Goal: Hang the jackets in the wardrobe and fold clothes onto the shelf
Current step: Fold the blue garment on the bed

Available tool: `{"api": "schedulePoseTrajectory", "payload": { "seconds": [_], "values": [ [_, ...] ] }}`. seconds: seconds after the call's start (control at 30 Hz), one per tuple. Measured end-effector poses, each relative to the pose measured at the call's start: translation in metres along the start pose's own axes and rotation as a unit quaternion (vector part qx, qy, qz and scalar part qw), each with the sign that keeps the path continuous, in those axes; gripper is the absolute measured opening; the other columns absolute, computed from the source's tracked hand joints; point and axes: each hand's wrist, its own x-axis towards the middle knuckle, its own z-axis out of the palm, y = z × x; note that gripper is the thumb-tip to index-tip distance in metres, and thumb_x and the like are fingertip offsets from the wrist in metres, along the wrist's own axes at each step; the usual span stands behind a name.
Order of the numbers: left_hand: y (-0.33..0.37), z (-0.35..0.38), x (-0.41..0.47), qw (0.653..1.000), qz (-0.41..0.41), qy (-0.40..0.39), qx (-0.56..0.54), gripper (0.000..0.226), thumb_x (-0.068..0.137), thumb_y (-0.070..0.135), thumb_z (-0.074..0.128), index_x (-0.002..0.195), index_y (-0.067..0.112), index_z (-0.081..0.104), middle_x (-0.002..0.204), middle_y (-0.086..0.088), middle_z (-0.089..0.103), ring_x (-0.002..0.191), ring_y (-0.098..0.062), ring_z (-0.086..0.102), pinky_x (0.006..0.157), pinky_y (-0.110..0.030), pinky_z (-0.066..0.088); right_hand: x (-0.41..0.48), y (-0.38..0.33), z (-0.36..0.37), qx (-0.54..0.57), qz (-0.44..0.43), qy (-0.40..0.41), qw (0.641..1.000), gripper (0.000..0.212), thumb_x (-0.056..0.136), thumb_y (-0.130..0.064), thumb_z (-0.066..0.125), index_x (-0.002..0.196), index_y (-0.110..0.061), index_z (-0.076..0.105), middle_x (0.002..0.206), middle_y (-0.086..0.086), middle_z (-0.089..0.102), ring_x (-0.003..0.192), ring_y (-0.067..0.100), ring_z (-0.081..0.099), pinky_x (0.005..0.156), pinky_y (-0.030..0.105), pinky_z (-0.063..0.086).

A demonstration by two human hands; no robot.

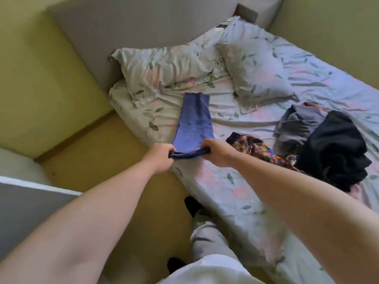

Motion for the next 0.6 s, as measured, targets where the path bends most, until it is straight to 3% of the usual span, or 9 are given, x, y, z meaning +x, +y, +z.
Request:
{"api": "schedulePoseTrajectory", "payload": {
  "seconds": [0.07,0.17,0.3,0.4,0.5,0.6],
  "values": [
    [-0.011,0.022,-0.022,1.000,-0.020,-0.020,-0.007,0.012,0.087,0.017,0.066,0.097,0.022,0.072,0.097,-0.003,0.071,0.092,-0.026,0.065,0.069,-0.029,0.045,-0.017,0.000,0.028,-0.005,0.006,-0.031,1.000,0.012,0.091,-0.030,0.065,0.098,-0.021,0.063,0.093,0.003,0.062,0.086,0.030,0.056,0.075,0.040,0.050],
    [-0.021,0.048,-0.053,0.997,-0.043,-0.064,-0.009,0.005,0.089,0.021,0.067,0.092,0.026,0.068,0.095,0.001,0.069,0.087,-0.022,0.063,0.067,-0.027,0.044,-0.042,-0.003,0.057,-0.029,0.017,-0.091,0.995,0.010,0.086,-0.017,0.061,0.096,-0.017,0.065,0.090,0.004,0.065,0.079,0.026,0.054,0.065,0.036,0.044],
    [-0.025,0.063,-0.082,0.993,-0.049,-0.104,0.001,0.012,0.086,0.020,0.065,0.090,0.031,0.065,0.096,0.003,0.069,0.088,-0.020,0.065,0.076,-0.033,0.055,-0.067,-0.008,0.078,-0.034,0.030,-0.144,0.988,0.013,0.080,-0.021,0.062,0.092,-0.020,0.067,0.090,0.003,0.069,0.085,0.030,0.064,0.069,0.039,0.053],
    [-0.024,0.066,-0.098,0.990,-0.046,-0.129,0.019,0.010,0.085,0.021,0.065,0.093,0.028,0.067,0.095,0.003,0.069,0.088,-0.021,0.065,0.081,-0.037,0.058,-0.082,-0.013,0.087,-0.048,0.018,-0.169,0.984,0.013,0.079,-0.023,0.066,0.091,-0.021,0.068,0.088,0.002,0.069,0.083,0.028,0.064,0.064,0.035,0.049],
    [-0.024,0.066,-0.111,0.987,-0.046,-0.151,0.025,0.013,0.083,0.022,0.068,0.096,0.023,0.071,0.095,0.002,0.071,0.089,-0.021,0.066,0.079,-0.034,0.056,-0.095,-0.017,0.092,-0.045,0.013,-0.182,0.982,0.008,0.079,-0.024,0.070,0.085,-0.024,0.066,0.080,-0.005,0.063,0.073,0.019,0.058,0.060,0.031,0.043],
    [-0.026,0.066,-0.123,0.980,-0.065,-0.188,0.020,0.014,0.079,0.022,0.075,0.093,0.020,0.073,0.092,0.000,0.074,0.081,-0.017,0.065,0.072,-0.028,0.052,-0.106,-0.024,0.093,-0.010,0.023,-0.205,0.979,0.016,0.077,-0.022,0.073,0.082,-0.030,0.060,0.073,-0.012,0.060,0.064,0.011,0.056,0.053,0.027,0.040]
  ]
}}
